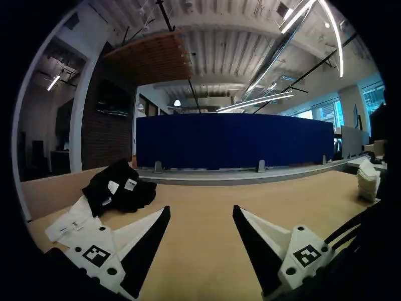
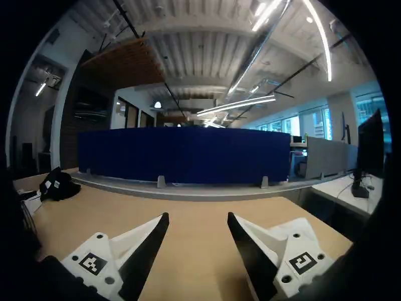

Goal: Fold towel

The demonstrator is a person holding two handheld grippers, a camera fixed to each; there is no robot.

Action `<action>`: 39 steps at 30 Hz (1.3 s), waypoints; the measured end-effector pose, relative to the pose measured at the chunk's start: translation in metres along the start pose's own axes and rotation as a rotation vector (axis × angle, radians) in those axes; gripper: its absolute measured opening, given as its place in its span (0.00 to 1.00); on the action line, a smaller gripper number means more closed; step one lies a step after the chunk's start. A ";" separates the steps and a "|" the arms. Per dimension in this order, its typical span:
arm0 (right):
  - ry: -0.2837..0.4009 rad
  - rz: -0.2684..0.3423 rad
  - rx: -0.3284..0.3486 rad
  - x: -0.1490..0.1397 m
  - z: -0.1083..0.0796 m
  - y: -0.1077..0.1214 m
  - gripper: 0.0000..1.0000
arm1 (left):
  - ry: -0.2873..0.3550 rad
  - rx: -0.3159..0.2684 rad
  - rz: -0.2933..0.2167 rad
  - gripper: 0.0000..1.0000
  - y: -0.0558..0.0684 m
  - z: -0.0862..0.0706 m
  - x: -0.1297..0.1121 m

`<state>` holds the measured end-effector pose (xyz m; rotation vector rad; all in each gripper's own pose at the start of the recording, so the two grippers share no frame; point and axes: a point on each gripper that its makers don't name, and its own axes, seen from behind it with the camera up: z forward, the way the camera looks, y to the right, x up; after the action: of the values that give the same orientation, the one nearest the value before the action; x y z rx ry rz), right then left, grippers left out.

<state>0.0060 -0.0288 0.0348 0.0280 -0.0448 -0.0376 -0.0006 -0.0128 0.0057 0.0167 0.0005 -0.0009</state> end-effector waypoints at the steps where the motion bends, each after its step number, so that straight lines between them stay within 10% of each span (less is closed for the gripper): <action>1: -0.004 0.005 -0.002 -0.006 -0.001 0.001 0.90 | 0.000 0.000 0.000 0.92 0.000 0.000 0.000; 39: 0.044 0.020 -0.018 -0.065 -0.023 0.026 0.91 | 0.000 0.000 0.000 0.93 0.001 0.000 -0.001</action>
<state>-0.0566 -0.0002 0.0093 0.0104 -0.0005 -0.0176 -0.0019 -0.0117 0.0057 0.0167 0.0007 -0.0010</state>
